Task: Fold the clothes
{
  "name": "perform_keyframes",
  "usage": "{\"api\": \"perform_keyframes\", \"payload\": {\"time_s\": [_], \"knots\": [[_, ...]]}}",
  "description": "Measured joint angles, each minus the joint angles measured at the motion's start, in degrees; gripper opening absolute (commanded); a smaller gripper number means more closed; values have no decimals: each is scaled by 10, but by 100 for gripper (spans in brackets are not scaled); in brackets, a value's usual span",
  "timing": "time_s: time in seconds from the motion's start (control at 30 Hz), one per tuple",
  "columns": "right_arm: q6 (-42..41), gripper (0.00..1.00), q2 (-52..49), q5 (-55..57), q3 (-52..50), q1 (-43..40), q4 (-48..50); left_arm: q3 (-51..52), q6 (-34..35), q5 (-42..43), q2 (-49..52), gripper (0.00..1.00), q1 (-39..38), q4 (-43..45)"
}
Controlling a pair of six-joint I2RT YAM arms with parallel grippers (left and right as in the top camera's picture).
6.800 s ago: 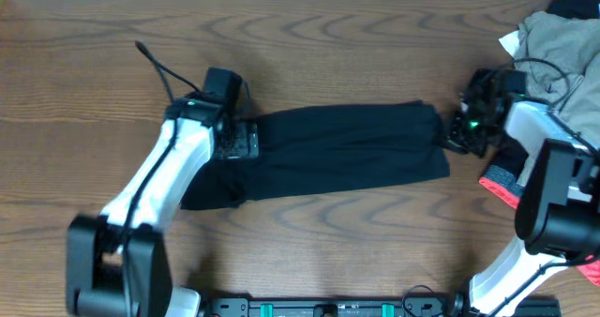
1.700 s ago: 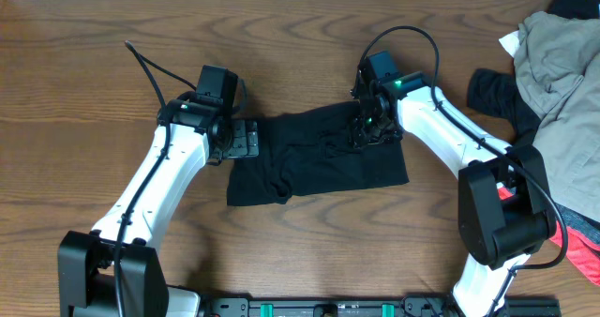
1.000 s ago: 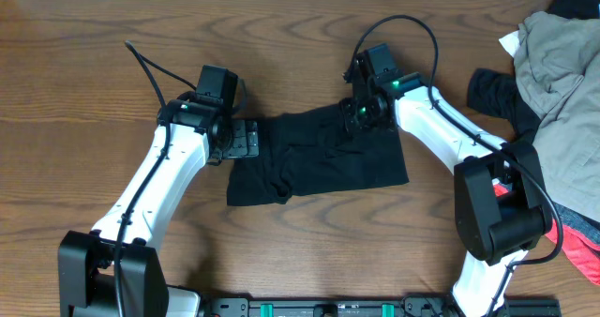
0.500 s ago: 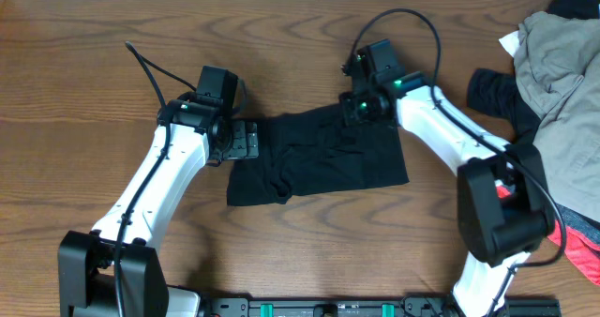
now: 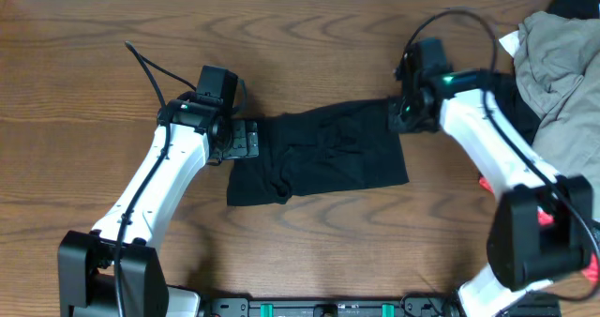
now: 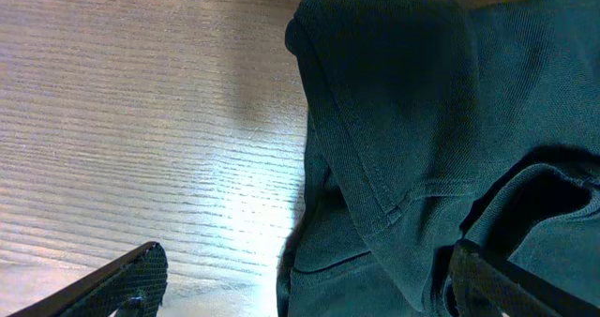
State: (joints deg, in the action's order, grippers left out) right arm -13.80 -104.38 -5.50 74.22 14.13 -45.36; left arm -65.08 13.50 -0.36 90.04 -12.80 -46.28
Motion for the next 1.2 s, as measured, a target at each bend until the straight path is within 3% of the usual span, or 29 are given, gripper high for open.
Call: {"api": "perform_keyframes", "payload": {"time_s": [0.27,0.83,1.2], "knots": [[-3,1,-68,-17,-27,39,67,0,0,0,0,97,0,0],[-3,1,-78,-39,-27,71,154,0,0,0,0,97,0,0],[-2,3,-78,-101,-23,71,279,0,0,0,0,97,0,0]]}}
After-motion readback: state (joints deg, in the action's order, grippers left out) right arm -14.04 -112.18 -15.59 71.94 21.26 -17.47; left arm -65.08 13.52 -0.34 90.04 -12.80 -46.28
